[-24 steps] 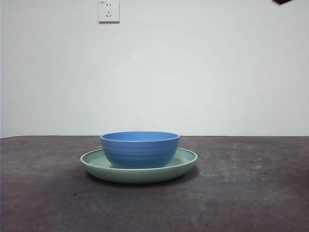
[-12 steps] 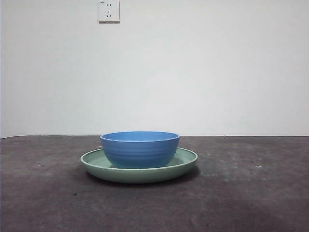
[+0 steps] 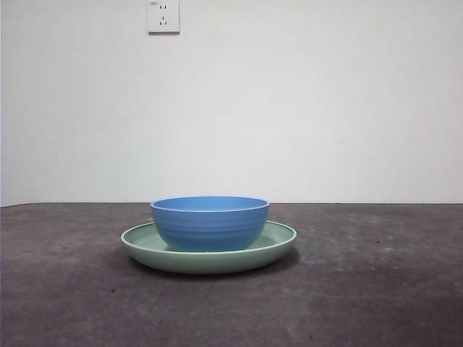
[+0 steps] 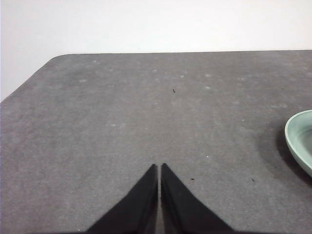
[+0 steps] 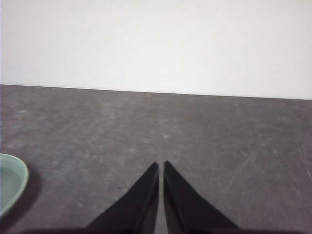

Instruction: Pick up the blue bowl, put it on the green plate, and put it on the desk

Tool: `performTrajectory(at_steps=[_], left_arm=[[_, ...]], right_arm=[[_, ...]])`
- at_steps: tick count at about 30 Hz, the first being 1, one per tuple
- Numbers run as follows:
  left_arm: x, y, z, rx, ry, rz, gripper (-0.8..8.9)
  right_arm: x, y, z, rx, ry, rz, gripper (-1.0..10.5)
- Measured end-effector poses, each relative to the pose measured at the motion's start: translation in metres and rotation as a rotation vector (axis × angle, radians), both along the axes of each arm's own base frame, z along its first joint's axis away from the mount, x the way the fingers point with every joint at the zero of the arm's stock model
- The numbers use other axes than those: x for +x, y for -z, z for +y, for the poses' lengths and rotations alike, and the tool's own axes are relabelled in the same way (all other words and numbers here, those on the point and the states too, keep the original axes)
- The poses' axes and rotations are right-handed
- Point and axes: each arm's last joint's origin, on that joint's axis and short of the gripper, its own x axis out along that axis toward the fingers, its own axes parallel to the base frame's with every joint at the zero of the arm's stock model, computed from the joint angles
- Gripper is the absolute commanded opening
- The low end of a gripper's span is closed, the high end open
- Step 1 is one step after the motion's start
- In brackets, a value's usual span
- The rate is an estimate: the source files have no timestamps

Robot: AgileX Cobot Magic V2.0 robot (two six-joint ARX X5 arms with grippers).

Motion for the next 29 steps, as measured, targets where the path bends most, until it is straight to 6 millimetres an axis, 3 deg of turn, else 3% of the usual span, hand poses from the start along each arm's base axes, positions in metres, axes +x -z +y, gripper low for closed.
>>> performTrajectory(at_steps=[10,29], left_arm=[[0.000,0.000,0.000,0.000,0.000,0.000,0.11],[0.000,0.000,0.000,0.000,0.000,0.000,0.11]], right_arm=[[0.003,0.046,-0.001,0.033,0.029,0.106,0.1],[0.003,0.048,-0.001,0.050,0.033,0.123,0.1]])
